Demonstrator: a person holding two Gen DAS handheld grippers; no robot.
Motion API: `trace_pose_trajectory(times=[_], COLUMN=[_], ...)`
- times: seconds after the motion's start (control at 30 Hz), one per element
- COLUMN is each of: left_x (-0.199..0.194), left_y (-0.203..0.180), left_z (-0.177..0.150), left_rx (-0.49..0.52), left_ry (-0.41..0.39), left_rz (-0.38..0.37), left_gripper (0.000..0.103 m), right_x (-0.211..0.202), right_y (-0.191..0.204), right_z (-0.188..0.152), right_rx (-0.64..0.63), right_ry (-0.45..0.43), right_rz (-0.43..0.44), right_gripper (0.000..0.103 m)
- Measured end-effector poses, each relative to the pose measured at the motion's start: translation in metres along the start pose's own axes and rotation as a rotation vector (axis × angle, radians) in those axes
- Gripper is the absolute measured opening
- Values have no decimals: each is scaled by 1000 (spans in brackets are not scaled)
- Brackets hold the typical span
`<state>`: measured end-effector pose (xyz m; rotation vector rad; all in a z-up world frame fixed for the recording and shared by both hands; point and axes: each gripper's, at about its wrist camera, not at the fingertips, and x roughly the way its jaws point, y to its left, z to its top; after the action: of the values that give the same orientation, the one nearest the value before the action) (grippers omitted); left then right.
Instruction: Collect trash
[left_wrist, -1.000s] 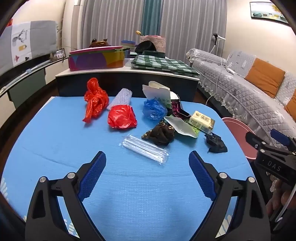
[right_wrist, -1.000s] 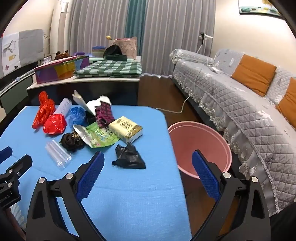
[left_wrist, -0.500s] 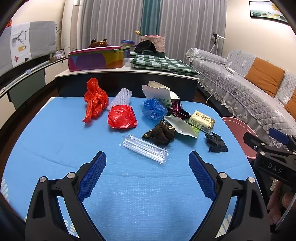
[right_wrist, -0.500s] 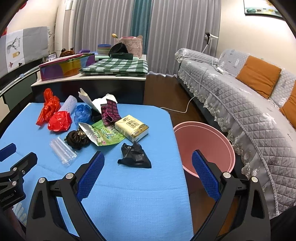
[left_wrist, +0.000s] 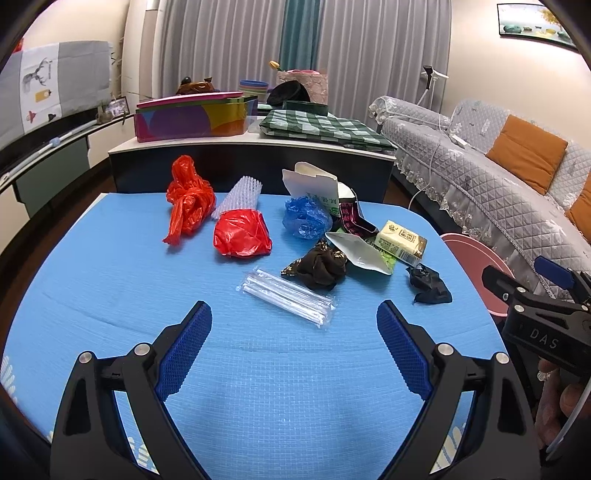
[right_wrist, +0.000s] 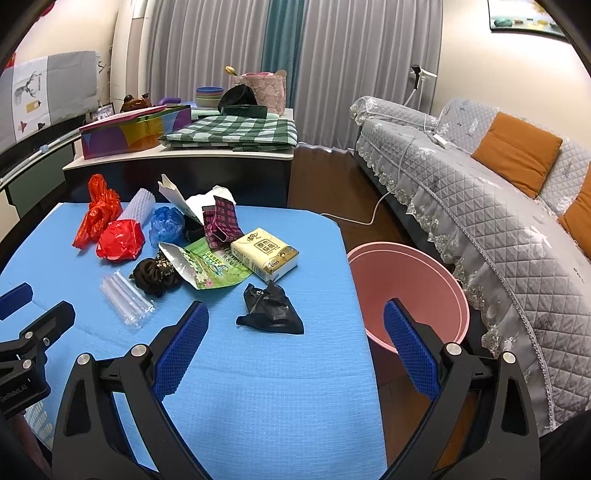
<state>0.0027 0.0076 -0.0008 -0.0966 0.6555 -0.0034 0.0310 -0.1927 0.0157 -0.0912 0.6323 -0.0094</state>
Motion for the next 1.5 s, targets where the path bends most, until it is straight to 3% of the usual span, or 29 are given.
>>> trace_pose_trajectory(times=[1.1,1.5], left_x=[-1,12], left_y=[-3,0], left_z=[2,6], left_rx=[2,-32], left_ry=[2,21], left_rz=[-13,-9], left_gripper=[87,80], right_x=[-1,26], right_y=[2,-3], right_z=[0,-1], right_rx=[2,27], right_ry=[-3,51], right_rz=[8,48], right_gripper=[94,74])
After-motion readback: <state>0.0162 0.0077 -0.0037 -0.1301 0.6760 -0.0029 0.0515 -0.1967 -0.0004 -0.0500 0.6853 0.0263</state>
